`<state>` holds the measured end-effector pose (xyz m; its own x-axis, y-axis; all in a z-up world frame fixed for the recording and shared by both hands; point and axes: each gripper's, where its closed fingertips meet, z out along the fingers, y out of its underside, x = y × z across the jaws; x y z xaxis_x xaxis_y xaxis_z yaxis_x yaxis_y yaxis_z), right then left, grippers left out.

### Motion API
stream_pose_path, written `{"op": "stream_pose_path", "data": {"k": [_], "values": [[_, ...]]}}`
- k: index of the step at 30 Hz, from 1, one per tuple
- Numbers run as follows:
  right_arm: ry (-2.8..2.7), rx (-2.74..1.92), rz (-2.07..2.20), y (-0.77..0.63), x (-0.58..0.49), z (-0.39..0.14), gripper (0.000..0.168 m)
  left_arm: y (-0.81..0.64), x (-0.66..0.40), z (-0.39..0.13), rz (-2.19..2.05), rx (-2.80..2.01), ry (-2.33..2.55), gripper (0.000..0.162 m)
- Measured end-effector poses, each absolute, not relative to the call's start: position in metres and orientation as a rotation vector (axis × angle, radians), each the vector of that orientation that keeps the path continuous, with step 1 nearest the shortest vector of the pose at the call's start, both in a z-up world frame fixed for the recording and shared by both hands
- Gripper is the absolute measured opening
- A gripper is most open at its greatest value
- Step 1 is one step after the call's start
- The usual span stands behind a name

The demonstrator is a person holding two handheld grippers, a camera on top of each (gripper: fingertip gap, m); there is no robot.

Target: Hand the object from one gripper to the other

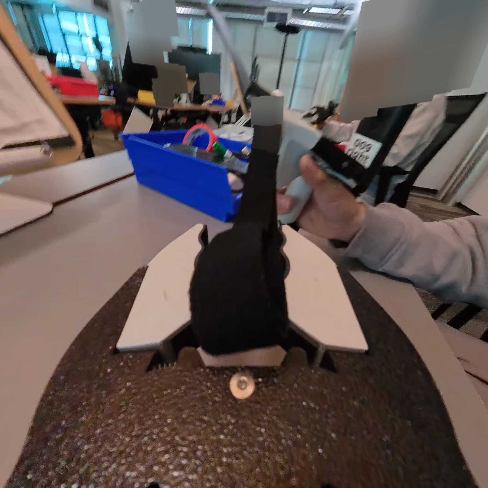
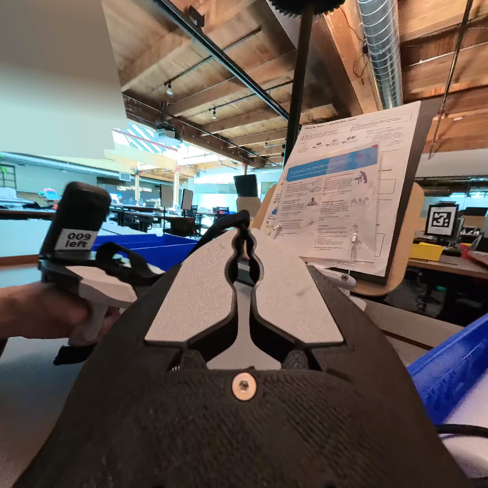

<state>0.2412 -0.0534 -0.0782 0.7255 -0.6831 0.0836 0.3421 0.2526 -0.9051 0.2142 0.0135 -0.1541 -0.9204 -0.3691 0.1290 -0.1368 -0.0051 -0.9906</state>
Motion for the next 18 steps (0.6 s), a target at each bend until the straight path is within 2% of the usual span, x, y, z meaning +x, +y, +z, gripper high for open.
{"op": "stream_pose_path", "data": {"k": [4,8,14,18], "values": [[0.404,-1.026,-0.692,-0.068,0.244,-0.071,0.003,0.021,0.227,-0.163,-1.99,-0.672,2.103,0.06],[0.487,-0.954,-0.664,-0.085,0.253,-0.069,0.003,0.019,0.216,-0.142,-2.197,-0.607,2.034,0.07],[0.503,-0.902,-0.806,-0.101,0.251,-0.061,0.003,0.045,0.239,-0.126,-2.164,-0.723,1.776,0.069],[0.516,-1.06,-0.82,-0.084,0.259,-0.079,0.003,0.055,0.249,-0.128,-2.08,-0.781,1.71,0.07]]}}
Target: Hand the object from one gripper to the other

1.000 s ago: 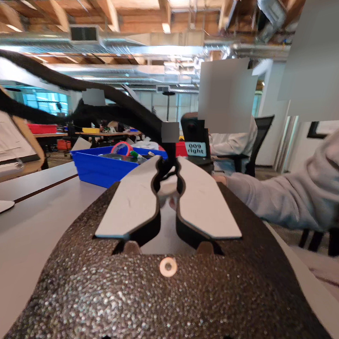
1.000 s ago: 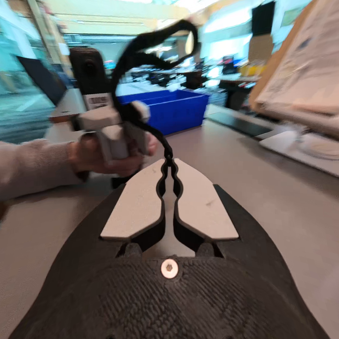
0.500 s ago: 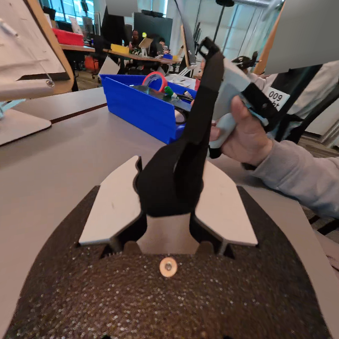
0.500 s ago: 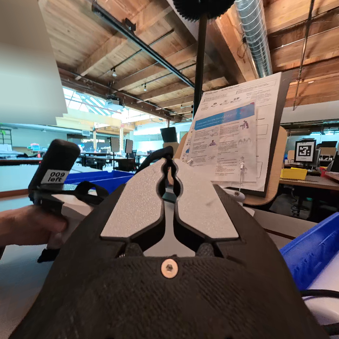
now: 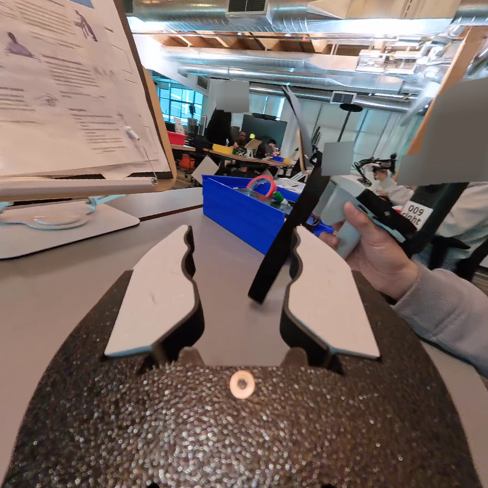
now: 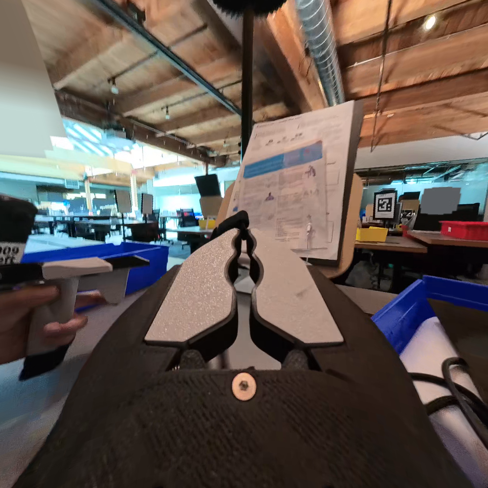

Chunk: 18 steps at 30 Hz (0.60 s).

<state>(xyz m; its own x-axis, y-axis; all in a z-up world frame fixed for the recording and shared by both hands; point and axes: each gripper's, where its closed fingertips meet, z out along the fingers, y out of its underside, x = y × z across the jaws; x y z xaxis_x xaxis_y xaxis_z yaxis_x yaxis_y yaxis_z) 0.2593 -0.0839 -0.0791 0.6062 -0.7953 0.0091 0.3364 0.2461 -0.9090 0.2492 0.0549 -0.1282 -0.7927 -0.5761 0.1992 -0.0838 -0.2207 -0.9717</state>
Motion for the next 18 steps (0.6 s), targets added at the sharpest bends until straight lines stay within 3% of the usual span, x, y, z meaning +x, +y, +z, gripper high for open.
{"op": "stream_pose_path", "data": {"k": [5,12,15,18], "values": [[0.321,-1.227,-0.837,-0.044,0.24,-0.088,0.003,0.029,0.235,-0.134,-1.966,-0.642,1.826,0.069],[0.172,-1.341,-0.852,-0.007,0.217,-0.1,0.003,0.003,0.216,-0.142,-1.867,-0.485,1.911,0.053],[0.155,-1.361,-0.814,0.002,0.211,-0.103,0.003,-0.001,0.21,-0.142,-1.875,-0.428,1.931,0.043],[0.139,-1.365,-0.828,0.004,0.21,-0.104,0.003,-0.001,0.206,-0.14,-1.888,-0.396,1.922,0.022]]}}
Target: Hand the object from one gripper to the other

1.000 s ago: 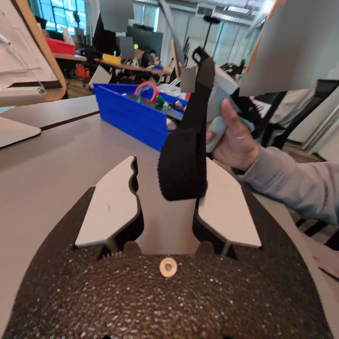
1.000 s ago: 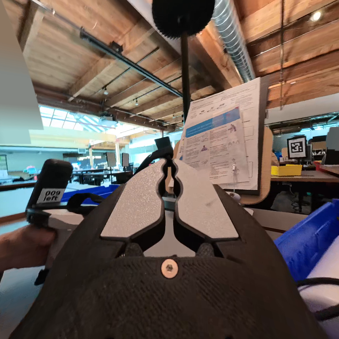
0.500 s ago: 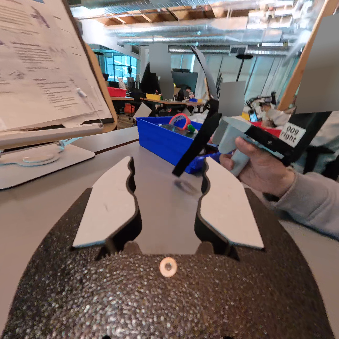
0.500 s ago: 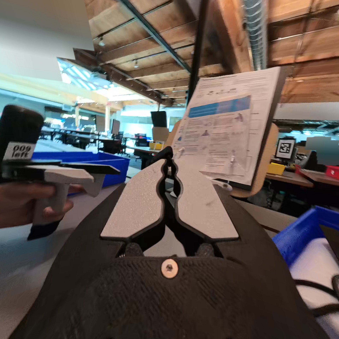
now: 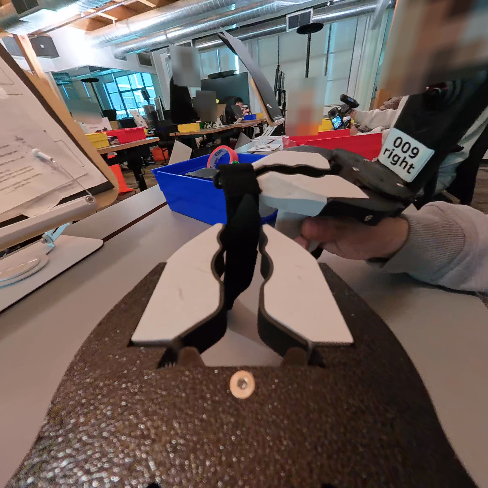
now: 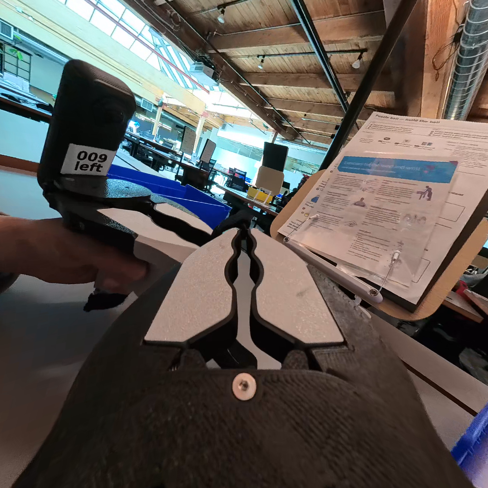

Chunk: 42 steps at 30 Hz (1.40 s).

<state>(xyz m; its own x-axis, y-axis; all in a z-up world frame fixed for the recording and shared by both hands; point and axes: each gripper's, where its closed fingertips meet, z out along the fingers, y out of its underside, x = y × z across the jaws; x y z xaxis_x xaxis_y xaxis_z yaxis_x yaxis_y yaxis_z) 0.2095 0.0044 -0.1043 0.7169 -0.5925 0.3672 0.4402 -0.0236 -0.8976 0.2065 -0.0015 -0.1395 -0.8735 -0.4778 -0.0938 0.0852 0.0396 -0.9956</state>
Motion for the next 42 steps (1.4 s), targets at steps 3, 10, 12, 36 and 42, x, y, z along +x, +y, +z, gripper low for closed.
{"op": "stream_pose_path", "data": {"k": [3,10,12,36,42], "values": [[0.127,-1.323,-0.814,0.002,0.207,-0.101,0.013,0.003,0.21,-0.135,-1.88,-0.414,1.889,0.021],[0.114,-1.416,-0.495,0.017,0.197,-0.12,0.052,0.026,0.193,-0.09,-2.503,-0.457,1.693,0.02],[0.086,-1.437,-0.356,0.024,0.185,-0.125,0.05,0.028,0.187,-0.085,-2.583,-0.413,1.682,0.019],[0.064,-1.539,-0.63,0.018,0.201,-0.133,0.004,0.011,0.193,-0.116,-2.241,-0.357,1.847,0.044],[0.045,-1.471,0.188,0.028,0.149,-0.131,0.004,0.012,0.164,-0.099,-2.545,-0.188,1.874,0.036]]}}
